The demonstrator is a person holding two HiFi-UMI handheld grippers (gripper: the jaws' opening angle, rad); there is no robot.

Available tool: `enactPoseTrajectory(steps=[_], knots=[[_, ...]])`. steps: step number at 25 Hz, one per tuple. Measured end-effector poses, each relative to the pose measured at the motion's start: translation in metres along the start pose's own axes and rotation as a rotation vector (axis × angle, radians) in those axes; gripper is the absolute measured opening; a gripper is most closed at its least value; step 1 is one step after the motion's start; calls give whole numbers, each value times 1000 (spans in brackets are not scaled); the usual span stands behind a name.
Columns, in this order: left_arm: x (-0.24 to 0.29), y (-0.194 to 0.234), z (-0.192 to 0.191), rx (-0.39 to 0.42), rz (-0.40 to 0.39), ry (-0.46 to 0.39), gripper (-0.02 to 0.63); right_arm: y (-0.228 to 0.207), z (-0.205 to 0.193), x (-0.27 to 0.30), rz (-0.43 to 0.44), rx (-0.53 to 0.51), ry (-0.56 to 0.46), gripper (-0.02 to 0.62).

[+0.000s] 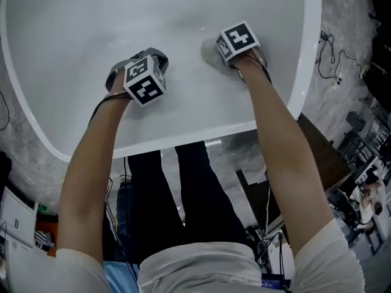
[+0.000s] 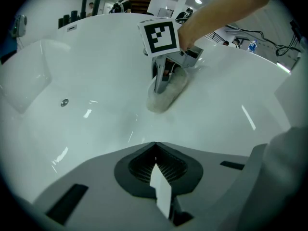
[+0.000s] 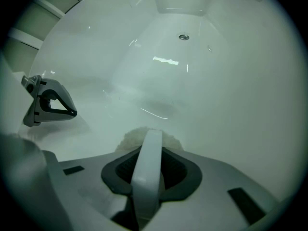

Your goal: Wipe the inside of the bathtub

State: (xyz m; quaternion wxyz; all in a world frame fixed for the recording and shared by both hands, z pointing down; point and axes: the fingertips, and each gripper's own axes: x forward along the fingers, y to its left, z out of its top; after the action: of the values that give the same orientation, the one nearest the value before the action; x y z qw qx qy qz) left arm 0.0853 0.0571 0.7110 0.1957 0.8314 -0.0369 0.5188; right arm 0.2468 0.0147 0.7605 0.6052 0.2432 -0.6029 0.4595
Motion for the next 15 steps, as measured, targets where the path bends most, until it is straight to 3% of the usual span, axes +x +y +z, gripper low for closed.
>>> enactPoseTrajectory(steps=[15], knots=[[12, 42, -57, -47, 60, 41, 11, -11, 41, 70, -36, -2, -38, 92]])
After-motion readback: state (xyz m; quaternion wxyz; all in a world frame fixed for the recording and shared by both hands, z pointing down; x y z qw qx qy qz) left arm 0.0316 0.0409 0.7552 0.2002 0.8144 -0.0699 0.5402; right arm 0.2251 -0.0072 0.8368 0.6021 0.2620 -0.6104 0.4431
